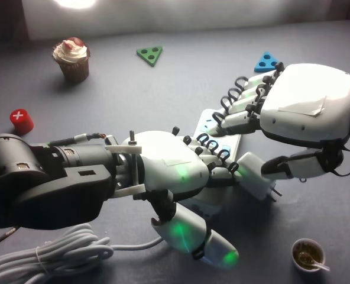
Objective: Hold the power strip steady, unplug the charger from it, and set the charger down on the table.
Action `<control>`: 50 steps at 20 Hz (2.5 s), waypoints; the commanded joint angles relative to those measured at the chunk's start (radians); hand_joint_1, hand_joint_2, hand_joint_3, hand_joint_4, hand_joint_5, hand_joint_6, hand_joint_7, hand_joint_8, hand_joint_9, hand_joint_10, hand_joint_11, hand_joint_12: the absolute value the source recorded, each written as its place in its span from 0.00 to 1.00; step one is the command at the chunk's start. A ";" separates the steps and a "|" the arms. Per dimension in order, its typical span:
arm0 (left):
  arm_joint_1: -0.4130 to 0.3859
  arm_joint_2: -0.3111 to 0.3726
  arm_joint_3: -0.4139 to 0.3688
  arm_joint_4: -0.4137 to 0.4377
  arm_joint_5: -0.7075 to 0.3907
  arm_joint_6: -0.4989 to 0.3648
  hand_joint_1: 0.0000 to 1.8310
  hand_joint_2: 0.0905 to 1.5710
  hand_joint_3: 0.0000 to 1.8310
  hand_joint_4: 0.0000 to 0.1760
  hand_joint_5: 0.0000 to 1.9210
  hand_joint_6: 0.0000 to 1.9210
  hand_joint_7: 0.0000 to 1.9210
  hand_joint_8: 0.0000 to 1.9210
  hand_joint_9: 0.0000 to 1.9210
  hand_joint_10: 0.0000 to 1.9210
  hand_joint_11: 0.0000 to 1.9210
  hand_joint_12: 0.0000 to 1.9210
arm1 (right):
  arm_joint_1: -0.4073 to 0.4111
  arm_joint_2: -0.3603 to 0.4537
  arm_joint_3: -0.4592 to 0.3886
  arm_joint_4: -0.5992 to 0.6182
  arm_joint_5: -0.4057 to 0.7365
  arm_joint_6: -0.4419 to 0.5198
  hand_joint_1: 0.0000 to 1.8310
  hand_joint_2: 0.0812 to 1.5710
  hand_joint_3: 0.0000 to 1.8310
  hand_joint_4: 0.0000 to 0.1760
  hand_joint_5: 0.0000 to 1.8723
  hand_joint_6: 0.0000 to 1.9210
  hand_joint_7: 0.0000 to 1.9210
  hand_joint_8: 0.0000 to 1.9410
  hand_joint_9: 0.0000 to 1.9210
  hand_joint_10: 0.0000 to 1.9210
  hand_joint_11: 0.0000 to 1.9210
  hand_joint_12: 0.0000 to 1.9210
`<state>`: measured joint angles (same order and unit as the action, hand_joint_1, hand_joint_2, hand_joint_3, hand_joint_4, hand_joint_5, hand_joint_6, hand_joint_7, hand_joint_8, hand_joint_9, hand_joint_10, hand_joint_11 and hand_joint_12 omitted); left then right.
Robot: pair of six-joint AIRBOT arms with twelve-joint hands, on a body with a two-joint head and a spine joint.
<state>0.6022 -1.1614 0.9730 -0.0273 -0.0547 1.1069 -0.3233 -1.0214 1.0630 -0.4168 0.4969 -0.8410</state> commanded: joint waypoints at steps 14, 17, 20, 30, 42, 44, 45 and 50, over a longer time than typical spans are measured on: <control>-0.011 0.002 -0.001 -0.010 -0.042 0.000 0.00 0.57 0.00 0.00 0.06 0.00 0.07 0.00 0.07 0.00 0.08 0.01 | 0.001 0.312 -0.282 0.286 0.065 0.173 0.08 0.57 0.00 0.00 0.04 0.00 0.09 0.00 0.10 0.00 0.08 0.09; -0.024 0.010 -0.001 -0.014 -0.043 0.000 0.00 0.57 0.00 0.00 0.07 0.00 0.08 0.00 0.08 0.00 0.09 0.01 | 0.001 0.383 -0.313 0.195 0.049 0.217 0.04 0.57 0.00 0.00 0.06 0.01 0.11 0.01 0.11 0.00 0.09 0.10; -0.047 0.024 -0.003 -0.016 -0.047 0.000 0.00 0.57 0.00 0.00 0.06 0.00 0.08 0.00 0.07 0.00 0.08 0.01 | 0.001 0.450 -0.329 -0.024 0.102 0.381 0.00 0.59 0.00 0.00 0.06 0.00 0.11 0.01 0.12 0.00 0.09 0.09; -0.174 0.083 -0.021 -0.066 -0.035 0.000 0.00 0.57 0.00 0.00 0.07 0.00 0.09 0.00 0.08 0.00 0.09 0.01 | 0.055 0.572 -0.306 -0.325 0.158 0.778 0.00 0.62 0.01 0.00 0.09 0.00 0.13 0.00 0.13 0.00 0.11 0.07; -0.246 0.162 -0.066 -0.111 -0.035 -0.001 0.00 0.57 0.00 0.00 0.06 0.00 0.08 0.00 0.08 0.00 0.08 0.01 | 0.084 0.618 -0.336 -0.454 0.163 0.903 0.00 0.66 0.00 0.00 0.11 0.00 0.16 0.00 0.16 0.00 0.14 0.07; -0.253 0.161 -0.069 -0.111 -0.035 0.001 0.00 0.57 0.00 0.00 0.06 0.00 0.08 0.00 0.07 0.00 0.08 0.00 | 0.084 0.618 -0.336 -0.461 0.163 0.903 0.00 0.66 0.00 0.00 0.11 0.00 0.15 0.00 0.16 0.00 0.13 0.06; -0.256 0.161 -0.070 -0.111 -0.035 0.004 0.00 0.57 0.00 0.00 0.06 0.00 0.08 0.00 0.07 0.00 0.08 0.00 | 0.084 0.618 -0.336 -0.465 0.163 0.903 0.00 0.66 0.00 0.00 0.11 0.00 0.15 0.00 0.16 0.00 0.13 0.06; -0.266 0.162 -0.077 -0.111 -0.034 0.007 0.00 0.57 0.00 0.00 0.07 0.00 0.09 0.00 0.08 0.00 0.08 0.01 | 0.084 0.618 -0.341 -0.477 0.164 0.903 0.00 0.67 0.00 0.00 0.10 0.00 0.15 0.00 0.16 0.00 0.14 0.06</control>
<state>0.3527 -0.9977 0.8974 -0.1356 0.0143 1.1137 -0.2516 -0.4149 0.7235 -0.9398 0.5861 0.0551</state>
